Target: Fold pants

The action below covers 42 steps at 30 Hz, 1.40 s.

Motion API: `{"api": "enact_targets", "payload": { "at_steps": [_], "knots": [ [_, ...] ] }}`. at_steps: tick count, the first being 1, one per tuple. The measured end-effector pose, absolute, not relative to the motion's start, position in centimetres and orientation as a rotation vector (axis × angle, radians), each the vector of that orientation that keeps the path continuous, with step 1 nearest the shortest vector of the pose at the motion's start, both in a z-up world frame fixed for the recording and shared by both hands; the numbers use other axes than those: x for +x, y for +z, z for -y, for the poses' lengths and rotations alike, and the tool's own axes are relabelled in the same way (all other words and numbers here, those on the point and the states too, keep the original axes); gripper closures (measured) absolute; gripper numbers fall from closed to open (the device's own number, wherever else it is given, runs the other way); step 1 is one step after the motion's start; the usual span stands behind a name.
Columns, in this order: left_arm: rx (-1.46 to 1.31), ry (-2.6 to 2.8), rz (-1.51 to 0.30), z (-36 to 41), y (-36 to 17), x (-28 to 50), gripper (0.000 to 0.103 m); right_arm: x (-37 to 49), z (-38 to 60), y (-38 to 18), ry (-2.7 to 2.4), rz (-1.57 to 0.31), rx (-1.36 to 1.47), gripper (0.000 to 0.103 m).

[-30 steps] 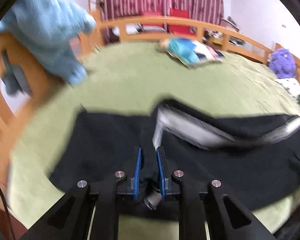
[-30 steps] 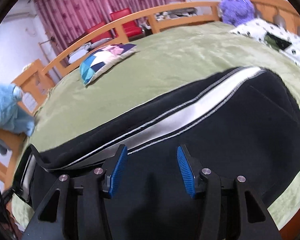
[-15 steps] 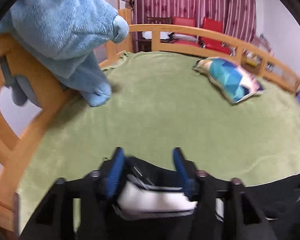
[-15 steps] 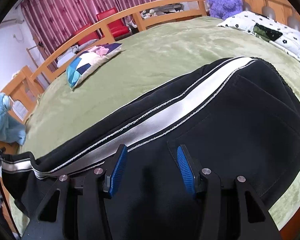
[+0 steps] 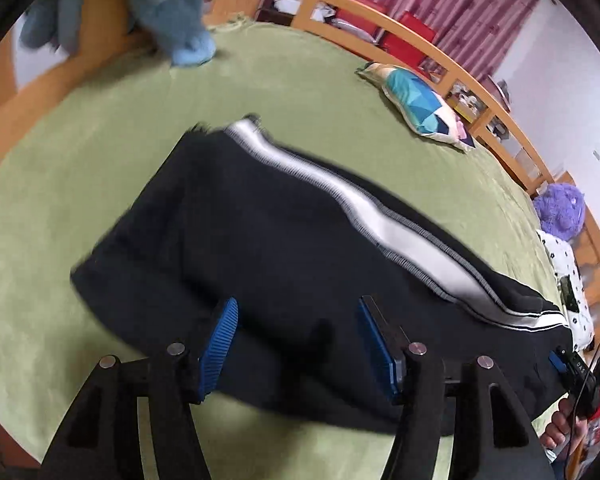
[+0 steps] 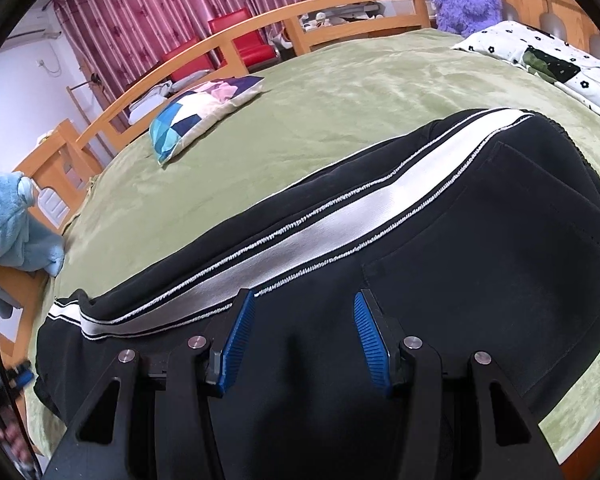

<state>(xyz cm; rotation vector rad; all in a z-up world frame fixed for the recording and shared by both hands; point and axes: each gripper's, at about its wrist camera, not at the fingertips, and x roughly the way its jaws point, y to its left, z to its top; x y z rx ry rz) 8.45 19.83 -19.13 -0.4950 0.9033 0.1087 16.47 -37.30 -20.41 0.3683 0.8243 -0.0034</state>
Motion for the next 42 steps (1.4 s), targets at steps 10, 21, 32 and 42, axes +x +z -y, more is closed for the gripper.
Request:
{"api": "enact_targets", "payload": {
  "at_steps": [10,21,32,42],
  "knots": [
    [-0.619,0.263,-0.928,-25.9,-22.8,9.9,0.044,16.4,36.9,-20.7,-0.036,-0.817,0.356,0.052],
    [-0.728,0.3,-0.854,-28.9,-24.2,11.9,0.073,17.5,35.4,-22.1,-0.058,-0.854,0.304,0.052],
    [-0.684,0.325,-0.854,-31.4,-20.3,6.0,0.096,16.9,35.1,-21.6,-0.022,-0.831,0.318,0.052],
    [-0.577,0.335,-0.993,-26.8,-21.0,7.1,0.04,14.0,37.8,-16.8,-0.064,-0.765,0.237,0.05]
  ]
}}
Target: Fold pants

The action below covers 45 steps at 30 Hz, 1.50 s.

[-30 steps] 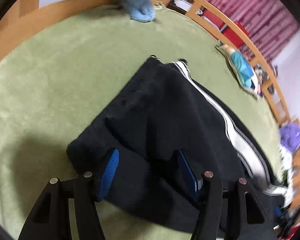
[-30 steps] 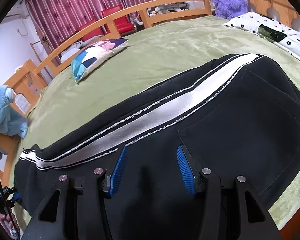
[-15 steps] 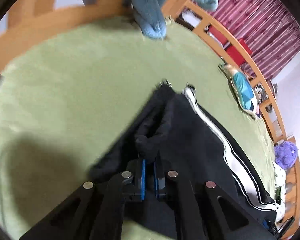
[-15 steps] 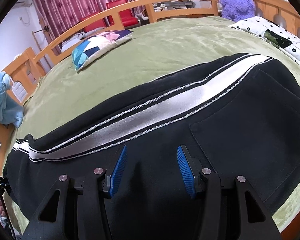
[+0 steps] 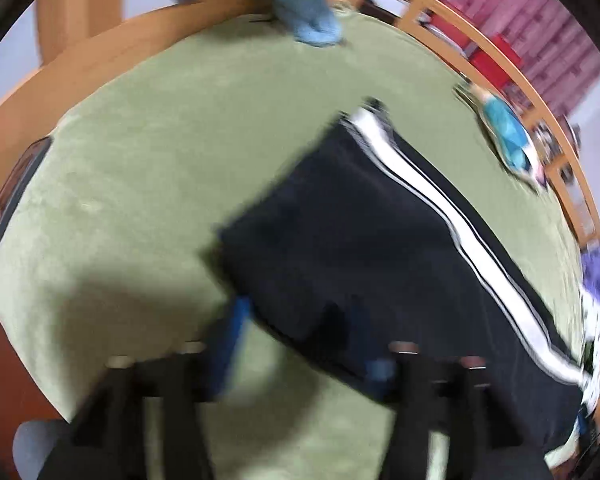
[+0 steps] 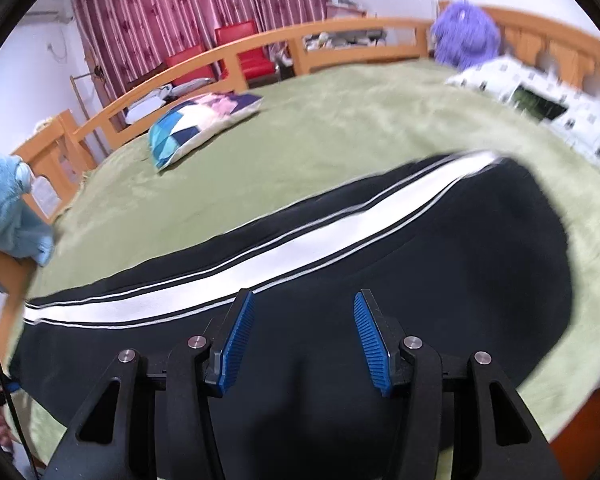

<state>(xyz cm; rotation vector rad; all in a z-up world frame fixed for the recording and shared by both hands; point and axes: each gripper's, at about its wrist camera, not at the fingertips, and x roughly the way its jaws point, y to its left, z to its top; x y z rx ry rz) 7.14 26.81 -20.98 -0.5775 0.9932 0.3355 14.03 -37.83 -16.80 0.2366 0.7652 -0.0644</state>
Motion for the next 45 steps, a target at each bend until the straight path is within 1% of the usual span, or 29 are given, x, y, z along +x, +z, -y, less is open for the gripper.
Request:
{"api": "enact_targets", "payload": {
  "at_steps": [2,4,5,6,9,13,17,21,22,24,25,26,28,29,30,32,34,36,37,39,40,41,43,44,45],
  "knots": [
    [-0.528,0.318,-0.984,-24.6,-20.5,7.1,0.04,12.9,39.8,-15.8,-0.079,-0.762,0.214,0.05],
    [-0.49,0.308,-0.969,-22.9,-20.0,6.9,0.04,11.8,42.6,-15.3,-0.128,-0.767,0.183,0.04],
    [-0.464,0.295,-0.96,-21.5,-19.6,7.1,0.04,11.4,43.8,-15.3,-0.153,-0.765,0.169,0.03],
    [-0.452,0.288,-0.957,-20.7,-19.3,7.2,0.04,10.9,45.5,-15.2,-0.185,-0.758,0.159,0.026],
    [-0.391,0.254,-0.958,-17.2,-18.6,8.0,0.04,10.2,50.2,-15.9,-0.243,-0.772,0.208,0.026],
    [-0.318,0.221,-0.96,-13.4,-17.9,9.2,0.04,11.4,56.2,-18.7,-0.233,-0.823,0.371,0.026],
    [-0.262,0.186,-0.975,-10.5,-17.2,9.8,0.04,12.9,59.8,-22.2,-0.193,-0.84,0.542,0.026],
    [-0.265,0.189,-0.964,-9.4,-16.7,10.0,0.04,14.9,62.4,-24.8,-0.096,-0.805,0.721,0.026],
    [-0.268,0.19,-0.966,-9.3,-16.8,10.2,0.04,15.6,63.1,-25.4,-0.087,-0.79,0.762,0.025],
    [-0.272,0.191,-0.973,-8.8,-16.8,10.5,0.04,16.5,64.2,-26.3,-0.079,-0.774,0.843,0.02],
    [-0.273,0.191,-0.974,-8.5,-16.9,10.8,0.04,16.8,65.0,-27.0,-0.08,-0.761,0.909,0.019],
    [-0.276,0.19,-0.98,-8.2,-17.0,11.1,0.04,17.1,65.7,-27.5,-0.079,-0.748,0.956,0.021],
    [-0.283,0.183,-0.995,-7.7,-17.2,11.9,0.04,17.4,66.8,-27.7,-0.081,-0.701,1.043,0.037],
    [-0.288,0.172,-1.002,-7.3,-17.3,12.2,0.04,17.6,67.1,-27.3,-0.09,-0.703,1.027,0.056],
    [-0.292,0.162,-1.005,-7.0,-17.2,12.5,0.04,18.1,67.0,-26.0,-0.074,-0.706,0.954,0.061],
    [-0.28,0.151,-0.996,-6.4,-16.7,12.7,0.04,17.5,66.4,-22.5,-0.05,-0.637,0.837,0.063],
    [-0.263,0.139,-0.969,-6.0,-16.1,12.5,0.04,16.4,65.9,-18.9,-0.014,-0.549,0.687,0.064],
    [-0.249,0.133,-0.958,-5.7,-15.9,12.3,0.04,16.4,66.3,-18.5,-0.046,-0.568,0.662,0.059],
    [-0.242,0.131,-0.959,-5.6,-16.0,12.3,0.04,16.9,66.9,-19.5,-0.067,-0.626,0.672,0.057],
    [-0.24,0.122,-0.971,-5.7,-16.3,12.0,0.04,18.2,68.0,-22.4,-0.087,-0.758,0.673,0.05],
    [-0.24,0.116,-0.977,-5.9,-16.4,11.8,0.04,18.9,68.4,-24.7,-0.125,-0.879,0.668,0.047],
    [-0.241,0.114,-0.976,-6.3,-16.4,11.4,0.04,19.1,68.7,-26.4,-0.139,-0.949,0.695,0.045],
    [-0.25,0.123,-0.966,-7.2,-16.2,10.9,0.04,17.2,68.6,-26.6,-0.137,-0.888,0.726,0.039],
    [-0.257,0.126,-0.964,-7.8,-16.1,10.7,0.04,16.3,68.2,-26.0,-0.173,-0.883,0.693,0.033],
    [-0.266,0.125,-0.962,-8.4,-16.1,10.5,0.04,15.6,67.7,-25.3,-0.213,-0.878,0.649,0.033]
  ]
}}
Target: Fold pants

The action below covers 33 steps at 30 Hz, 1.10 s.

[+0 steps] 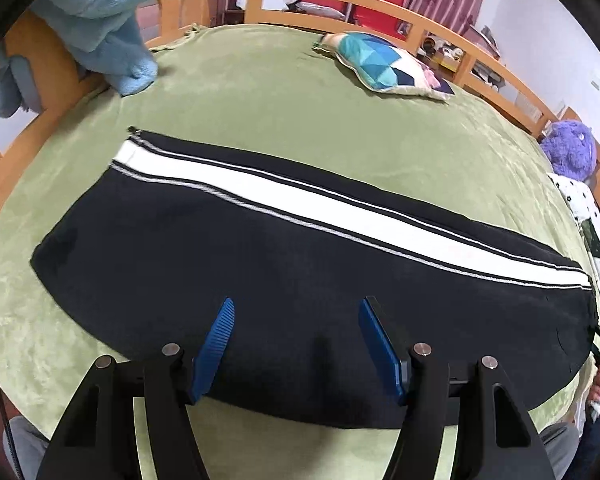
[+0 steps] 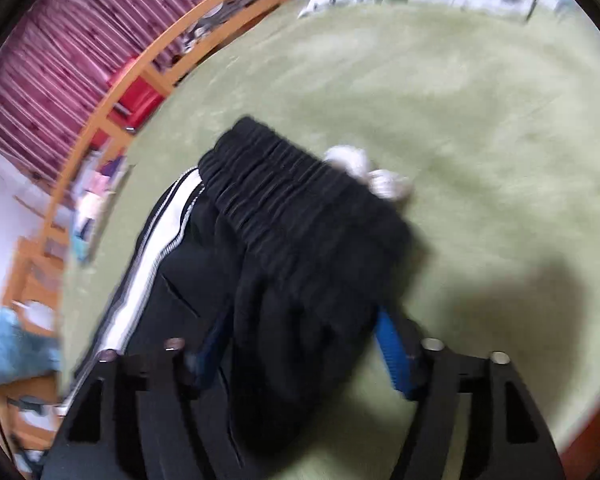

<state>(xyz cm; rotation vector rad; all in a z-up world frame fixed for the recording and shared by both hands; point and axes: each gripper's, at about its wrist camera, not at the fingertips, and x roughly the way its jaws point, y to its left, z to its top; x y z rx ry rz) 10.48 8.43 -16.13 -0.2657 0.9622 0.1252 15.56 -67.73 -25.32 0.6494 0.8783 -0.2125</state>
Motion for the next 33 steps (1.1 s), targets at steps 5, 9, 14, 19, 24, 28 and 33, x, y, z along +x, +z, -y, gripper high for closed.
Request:
{"api": "enact_targets", "payload": {
  "at_steps": [5,9,14,19,24,28,33],
  "knots": [
    [-0.287,0.143,-0.958,-11.5,-16.6,10.4,0.04,13.0,64.0,-19.5,-0.301,-0.821,0.446,0.033],
    [-0.298,0.13,-0.953,-13.3,-16.7,11.3,0.04,15.4,57.5,-15.0,-0.232,-0.757,0.304,0.033],
    [-0.238,0.138,-0.909,-15.5,-15.3,12.0,0.04,21.2,46.4,-14.4,-0.03,-0.766,0.136,0.034],
    [-0.168,0.15,-0.88,-17.0,-15.3,12.3,0.04,26.8,35.9,-17.0,0.2,-0.854,0.066,0.034],
    [-0.243,0.088,-0.894,-18.5,-16.2,12.4,0.04,30.2,31.4,-20.4,0.216,-0.901,-0.119,0.034],
    [-0.225,0.111,-0.882,-19.1,-16.8,12.2,0.04,31.4,30.4,-23.2,0.23,-0.965,-0.236,0.04],
    [-0.244,0.111,-0.88,-19.6,-17.5,11.8,0.04,30.9,29.4,-24.4,0.263,-0.989,-0.274,0.089]
  ]
}}
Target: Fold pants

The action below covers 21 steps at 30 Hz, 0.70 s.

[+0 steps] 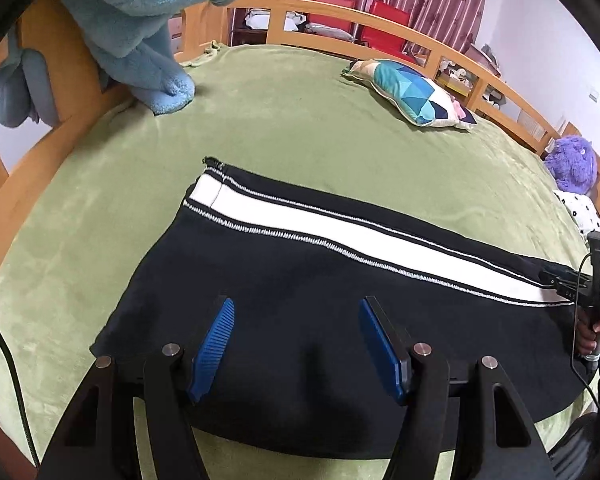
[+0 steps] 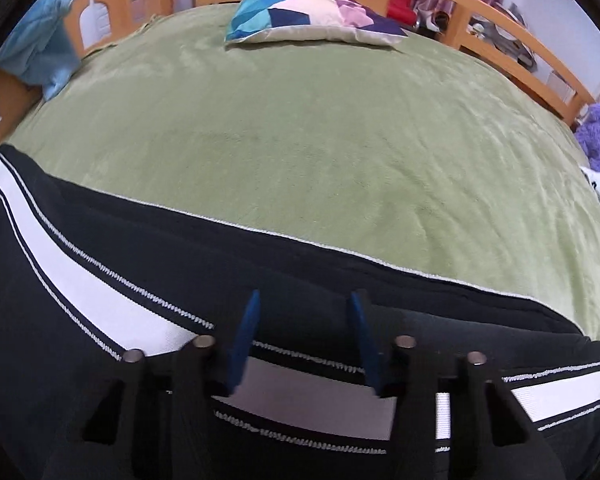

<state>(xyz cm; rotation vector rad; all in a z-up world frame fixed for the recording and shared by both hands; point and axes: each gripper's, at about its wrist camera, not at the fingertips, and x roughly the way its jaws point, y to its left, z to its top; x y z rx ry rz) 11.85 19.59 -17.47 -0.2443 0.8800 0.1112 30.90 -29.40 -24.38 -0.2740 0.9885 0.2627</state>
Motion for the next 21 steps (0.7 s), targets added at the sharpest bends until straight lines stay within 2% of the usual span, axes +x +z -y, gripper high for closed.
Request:
{"api": "enact_targets", "payload": {
  "at_steps": [1,8,10,11,12,13,19,20,21],
  "knots": [
    [-0.249,0.109,-0.88,-19.6,-17.6,11.8,0.04,30.8,29.2,-24.4,0.263,-0.99,-0.279,0.103],
    [-0.261,0.087,-0.873,-19.7,-17.5,11.1,0.04,30.6,28.8,-22.7,0.277,-0.947,-0.281,0.103],
    [-0.262,0.077,-0.869,-19.7,-17.4,10.9,0.04,30.8,29.1,-22.1,0.287,-0.943,-0.28,0.089],
    [-0.263,0.076,-0.866,-19.7,-17.4,10.8,0.04,31.0,29.3,-22.1,0.299,-0.948,-0.272,0.063],
    [-0.265,0.076,-0.863,-19.7,-17.4,10.8,0.04,31.3,29.5,-22.1,0.312,-0.951,-0.258,0.043],
    [-0.268,0.075,-0.864,-19.7,-17.4,10.8,0.04,31.7,29.8,-22.3,0.322,-0.953,-0.241,0.041],
    [-0.297,0.058,-0.881,-19.6,-17.8,11.1,0.04,33.2,29.0,-25.3,0.388,-1.044,-0.298,0.041],
    [-0.296,0.058,-0.88,-19.5,-17.8,11.1,0.04,33.3,29.1,-25.2,0.397,-1.052,-0.29,0.056],
    [-0.294,0.059,-0.879,-19.5,-17.7,11.0,0.04,33.3,29.2,-25.1,0.416,-1.064,-0.276,0.084]
  ]
}}
